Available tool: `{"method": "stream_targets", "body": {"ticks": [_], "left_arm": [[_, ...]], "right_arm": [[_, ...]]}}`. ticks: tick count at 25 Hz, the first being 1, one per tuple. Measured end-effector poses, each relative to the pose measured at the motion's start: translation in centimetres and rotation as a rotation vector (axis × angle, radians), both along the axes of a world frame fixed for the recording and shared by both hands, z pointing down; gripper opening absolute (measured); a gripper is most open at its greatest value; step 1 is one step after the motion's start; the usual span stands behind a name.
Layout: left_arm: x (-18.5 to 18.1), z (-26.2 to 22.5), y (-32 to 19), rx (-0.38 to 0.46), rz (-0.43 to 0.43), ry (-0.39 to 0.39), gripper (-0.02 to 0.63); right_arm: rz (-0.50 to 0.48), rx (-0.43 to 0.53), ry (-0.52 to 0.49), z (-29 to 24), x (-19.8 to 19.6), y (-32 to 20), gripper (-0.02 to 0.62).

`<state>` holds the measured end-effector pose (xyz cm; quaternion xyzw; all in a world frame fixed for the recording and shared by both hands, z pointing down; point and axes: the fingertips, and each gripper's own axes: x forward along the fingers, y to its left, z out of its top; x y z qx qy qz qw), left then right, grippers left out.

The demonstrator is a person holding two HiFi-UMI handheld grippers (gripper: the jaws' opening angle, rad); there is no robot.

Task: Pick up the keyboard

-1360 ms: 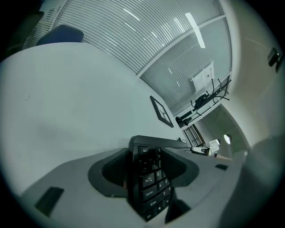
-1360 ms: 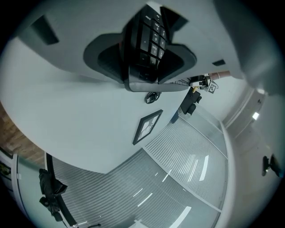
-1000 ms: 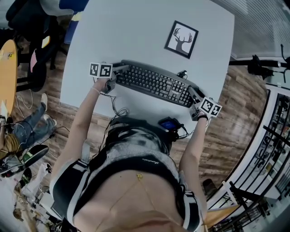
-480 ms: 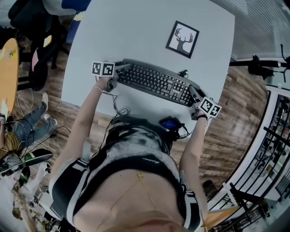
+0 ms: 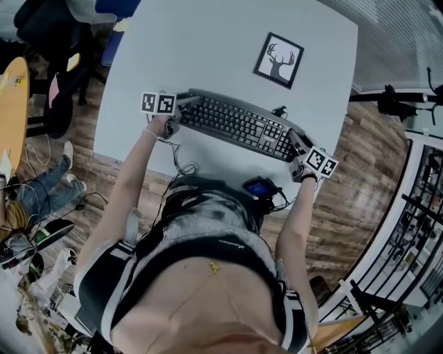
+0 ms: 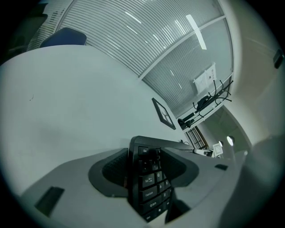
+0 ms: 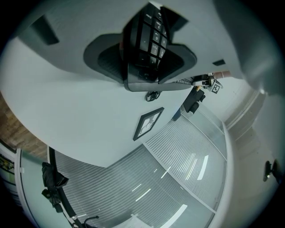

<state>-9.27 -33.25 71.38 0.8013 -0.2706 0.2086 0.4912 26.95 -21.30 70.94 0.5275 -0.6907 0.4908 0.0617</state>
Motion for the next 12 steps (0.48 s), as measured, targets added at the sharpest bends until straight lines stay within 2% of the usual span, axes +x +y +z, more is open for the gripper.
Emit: {"method": "stream_targets", "body": {"ticks": [12], "left_arm": [[-0.08,-0.05,0.02,0.005,-0.004,-0.004,0.216]], "right_arm": [[0.007,0.018,0.021,-0.16,-0.05,0.02,0.241]]}}
